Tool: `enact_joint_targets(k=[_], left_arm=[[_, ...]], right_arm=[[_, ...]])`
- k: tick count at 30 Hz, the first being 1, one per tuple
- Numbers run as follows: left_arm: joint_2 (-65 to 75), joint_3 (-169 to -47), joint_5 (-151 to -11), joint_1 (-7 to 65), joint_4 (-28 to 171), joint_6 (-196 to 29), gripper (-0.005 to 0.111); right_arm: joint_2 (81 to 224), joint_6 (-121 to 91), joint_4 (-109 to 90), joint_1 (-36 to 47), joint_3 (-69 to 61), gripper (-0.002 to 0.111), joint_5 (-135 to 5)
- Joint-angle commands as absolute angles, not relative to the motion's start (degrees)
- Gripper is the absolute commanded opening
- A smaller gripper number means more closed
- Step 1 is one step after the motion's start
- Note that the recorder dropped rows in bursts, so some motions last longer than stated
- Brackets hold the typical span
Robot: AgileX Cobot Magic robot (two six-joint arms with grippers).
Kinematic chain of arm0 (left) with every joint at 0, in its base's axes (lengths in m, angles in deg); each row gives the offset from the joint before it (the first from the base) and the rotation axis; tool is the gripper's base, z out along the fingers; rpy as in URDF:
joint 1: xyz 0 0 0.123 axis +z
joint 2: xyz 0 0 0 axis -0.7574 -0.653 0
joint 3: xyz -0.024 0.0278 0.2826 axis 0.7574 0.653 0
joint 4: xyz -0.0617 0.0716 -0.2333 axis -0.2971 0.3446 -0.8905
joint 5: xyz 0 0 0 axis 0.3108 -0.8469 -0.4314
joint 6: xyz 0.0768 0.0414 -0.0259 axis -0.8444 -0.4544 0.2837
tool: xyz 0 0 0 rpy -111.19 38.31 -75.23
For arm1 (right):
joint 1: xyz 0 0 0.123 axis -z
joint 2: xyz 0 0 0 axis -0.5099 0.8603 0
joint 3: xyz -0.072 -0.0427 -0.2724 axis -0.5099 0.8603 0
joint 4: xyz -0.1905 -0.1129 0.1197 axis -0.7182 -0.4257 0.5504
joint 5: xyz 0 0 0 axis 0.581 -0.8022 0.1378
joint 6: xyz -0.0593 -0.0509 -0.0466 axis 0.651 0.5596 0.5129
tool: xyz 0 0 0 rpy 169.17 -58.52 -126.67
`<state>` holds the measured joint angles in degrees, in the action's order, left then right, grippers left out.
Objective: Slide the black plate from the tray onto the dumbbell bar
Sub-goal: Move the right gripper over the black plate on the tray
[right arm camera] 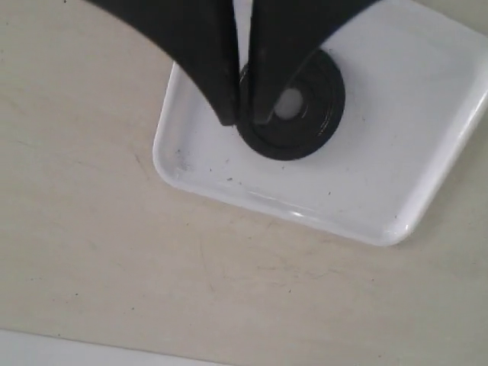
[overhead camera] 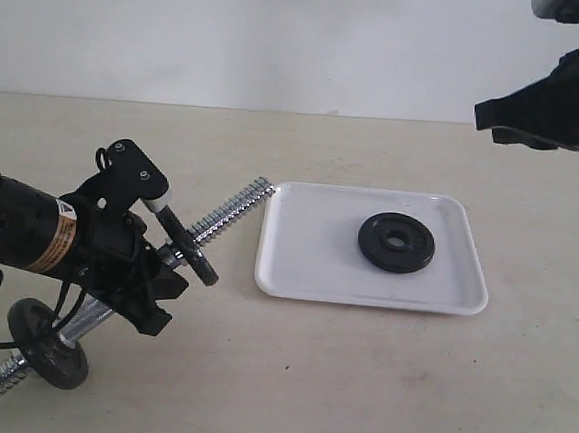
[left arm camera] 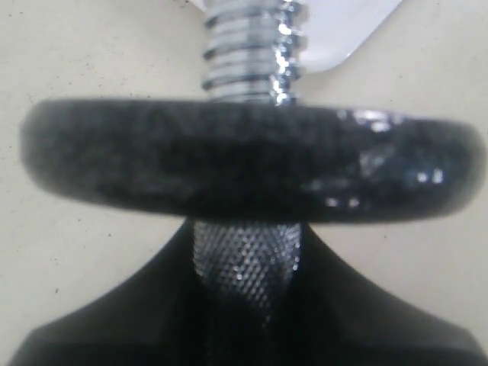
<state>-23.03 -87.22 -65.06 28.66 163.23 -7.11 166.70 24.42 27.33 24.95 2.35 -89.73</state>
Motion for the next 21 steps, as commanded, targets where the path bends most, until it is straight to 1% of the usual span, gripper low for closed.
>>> enact_joint_targets(k=[1,4,7,11,14,15,17,18,20,21], left_arm=[[-20.85,-88.66,-63.86,28.65,160.2,-7.25,0.004],[-20.85,-88.66,-64.14,28.65,158.57,-7.25,0.004],[-20.85,-88.66,-63.62,28.65,158.13,-7.25,0.004],[-20.85,-88.66,-62.58,28.65,158.13,-8.03,0.004],[-20.85,-88.66,-62.58,28.65,158.13,-8.03,0.004],[-20.85,-88.66,-62.58,28.65,158.13,-8.03,0.004],[-20.85,-88.66,-62.58,28.65,158.13,-8.03,0.004],[-20.85,-88.66,-62.58,28.65,158.13,-8.03,0.004],[-20.85,-88.66,-62.58,28.65,158.13,-8.03,0.004],[-20.85,-88.66,-62.58,28.65,158.13,-8.03,0.004]], right_arm=[[167.12,25.65,31.11,24.88,1.83,0.001,-83.08],[167.12,25.65,31.36,24.88,1.69,0.001,-81.98],[168.0,26.03,32.28,23.92,0.15,0.001,-85.48],[171.39,28.5,30.95,20.37,-4.93,0.001,-90.78],[175.18,26.19,27.58,17.74,-9.69,0.002,-95.32],[176.65,25.28,25.22,16.86,-11.35,0.004,-97.18],[179.3,21.21,20.81,15.73,-14.23,0.014,-100.49],[180.71,18.87,18.64,15.36,-15.62,0.024,-101.8],[183.3,15.85,15.83,15.08,-17.77,0.052,-103.79],[184.44,13.31,15.03,15.08,-18.54,0.072,-104.07]])
